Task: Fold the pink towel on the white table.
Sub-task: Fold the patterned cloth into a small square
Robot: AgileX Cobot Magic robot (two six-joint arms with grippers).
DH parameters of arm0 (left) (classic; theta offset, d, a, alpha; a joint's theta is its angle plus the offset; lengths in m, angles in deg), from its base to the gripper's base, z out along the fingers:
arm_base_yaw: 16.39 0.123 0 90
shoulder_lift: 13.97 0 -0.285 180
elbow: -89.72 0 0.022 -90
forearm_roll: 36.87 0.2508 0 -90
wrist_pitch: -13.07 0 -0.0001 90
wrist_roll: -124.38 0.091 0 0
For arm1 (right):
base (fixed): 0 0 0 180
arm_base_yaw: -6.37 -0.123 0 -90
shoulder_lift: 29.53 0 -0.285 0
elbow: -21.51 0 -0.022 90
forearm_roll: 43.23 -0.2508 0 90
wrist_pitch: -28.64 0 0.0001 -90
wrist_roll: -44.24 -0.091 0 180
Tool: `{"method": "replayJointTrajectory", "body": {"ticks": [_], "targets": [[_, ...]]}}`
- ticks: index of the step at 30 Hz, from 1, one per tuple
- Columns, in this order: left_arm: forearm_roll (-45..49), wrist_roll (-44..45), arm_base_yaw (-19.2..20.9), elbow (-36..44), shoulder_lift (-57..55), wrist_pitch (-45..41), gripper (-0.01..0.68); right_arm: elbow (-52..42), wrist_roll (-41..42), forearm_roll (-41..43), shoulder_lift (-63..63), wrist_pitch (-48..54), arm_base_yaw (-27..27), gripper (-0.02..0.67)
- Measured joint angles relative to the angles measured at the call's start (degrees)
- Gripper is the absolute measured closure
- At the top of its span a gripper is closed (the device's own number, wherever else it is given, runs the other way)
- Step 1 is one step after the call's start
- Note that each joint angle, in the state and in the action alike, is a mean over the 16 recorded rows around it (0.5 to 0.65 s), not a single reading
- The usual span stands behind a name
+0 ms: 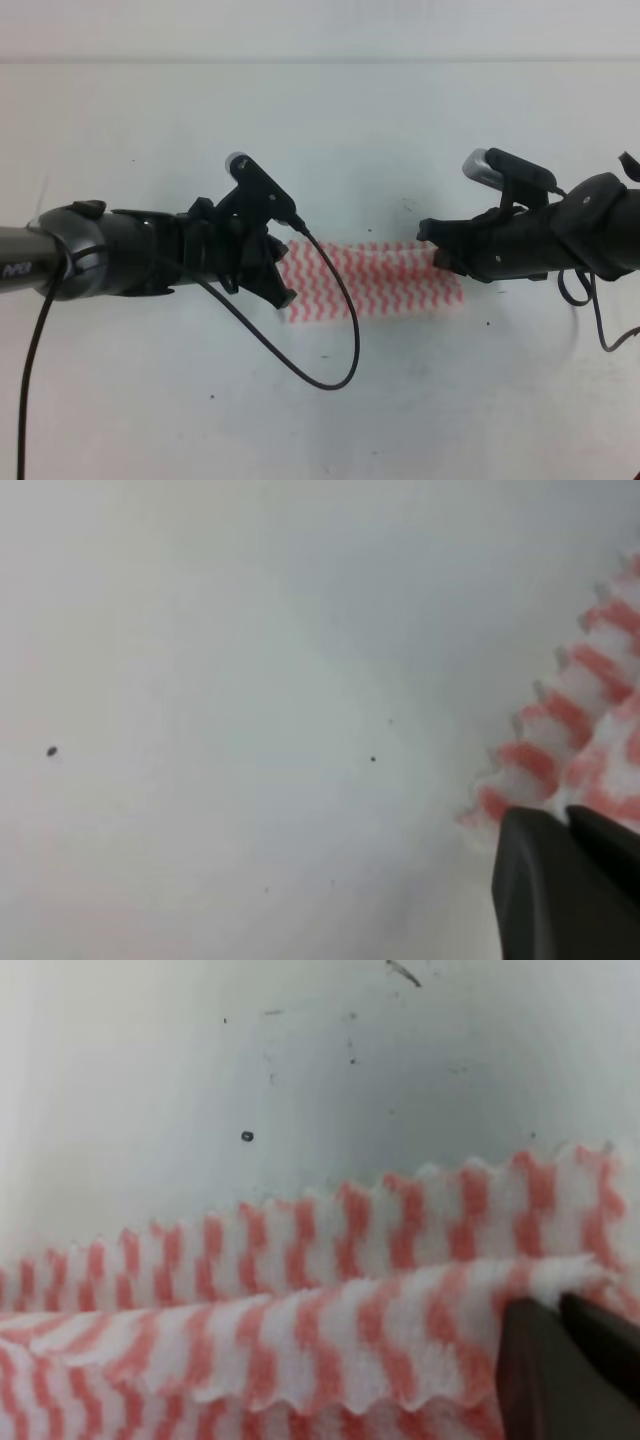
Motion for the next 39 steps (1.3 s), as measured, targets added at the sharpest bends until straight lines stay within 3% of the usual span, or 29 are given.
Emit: {"method": "replayJointTrajectory", "body": {"ticks": [18, 26, 39], "targets": [[0.0, -6.1, 0.0, -1.8, 5.6, 0.5, 0.635, 0.0, 0.0, 0.1, -0.2, 0.0, 0.0, 0.651], [2.1, -8.3, 0.1, -2.4, 8.0, -7.9, 0.651, 0.0, 0.0, 0.1, -0.2, 0.0, 0.0, 0.651], [8.2, -7.0, 0.1, -2.4, 0.4, -22.8, 0.673, 0.0, 0.1, 0.1, -0.4, 0.0, 0.0, 0.651]]}}
